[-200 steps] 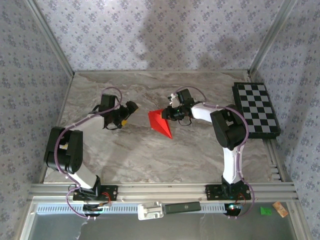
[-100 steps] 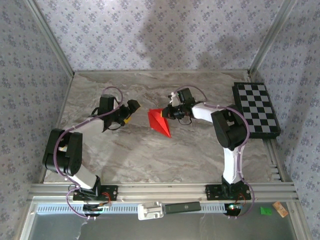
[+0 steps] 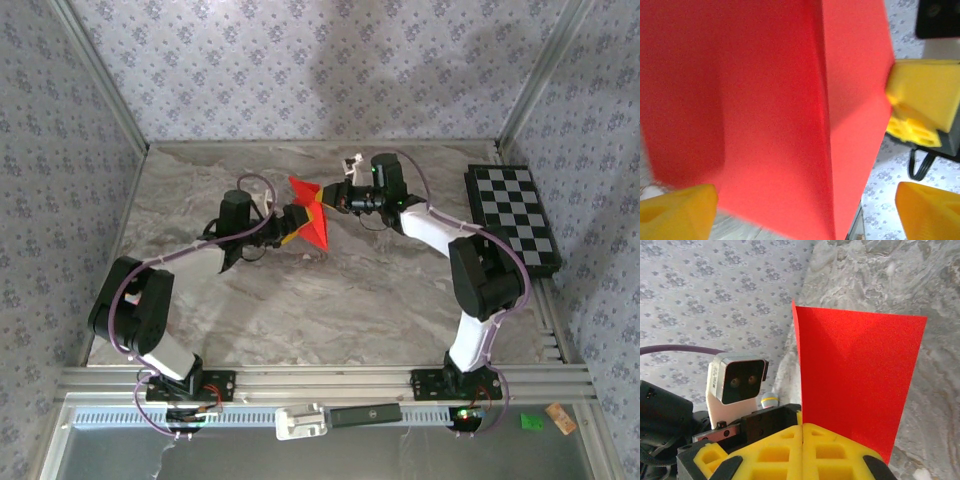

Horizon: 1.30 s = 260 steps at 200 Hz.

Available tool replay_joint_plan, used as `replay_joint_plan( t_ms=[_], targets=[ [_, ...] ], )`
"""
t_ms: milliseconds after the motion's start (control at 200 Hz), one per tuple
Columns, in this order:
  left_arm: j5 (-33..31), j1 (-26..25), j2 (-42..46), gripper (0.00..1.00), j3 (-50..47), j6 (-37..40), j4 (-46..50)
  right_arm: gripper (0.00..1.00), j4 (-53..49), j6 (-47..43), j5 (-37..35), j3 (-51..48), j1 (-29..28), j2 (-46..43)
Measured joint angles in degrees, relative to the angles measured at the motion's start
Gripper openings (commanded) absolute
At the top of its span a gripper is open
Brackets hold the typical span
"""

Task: Fold a paper plane with a square sheet of paper (pick it up from the middle)
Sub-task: Turn over the paper at the center of the table.

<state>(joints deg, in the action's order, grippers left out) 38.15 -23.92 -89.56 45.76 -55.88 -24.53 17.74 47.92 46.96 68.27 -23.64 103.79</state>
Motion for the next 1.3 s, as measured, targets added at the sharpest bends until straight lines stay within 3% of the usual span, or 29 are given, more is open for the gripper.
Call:
replay_joint_plan(
  t_ms=[215, 470, 1124, 1299],
  targets=[
    [0.0, -1.1, -0.8, 0.68, 0.5, -2.1, -6.9, 0.04, 6.8, 8.0, 2.2, -2.9, 0.0, 0.0],
    [0.9, -1.6, -2.4, 0.55, 2.0, -3.6, -12.2, 0.05, 12.4, 13.2, 3.5, -3.4, 0.0, 0.0],
    [0.9, -1.6, -4.0, 0.28, 1.9, -7.1, -19.0, 0.08, 16.7, 16.4, 3.9, -4.8, 0.9, 0.0],
    [0.7, -1.6, -4.7, 0.19, 1.9, -8.1, -18.9, 0.14, 16.8, 16.7, 3.9, -4.9, 1.1, 0.0]
  ],
)
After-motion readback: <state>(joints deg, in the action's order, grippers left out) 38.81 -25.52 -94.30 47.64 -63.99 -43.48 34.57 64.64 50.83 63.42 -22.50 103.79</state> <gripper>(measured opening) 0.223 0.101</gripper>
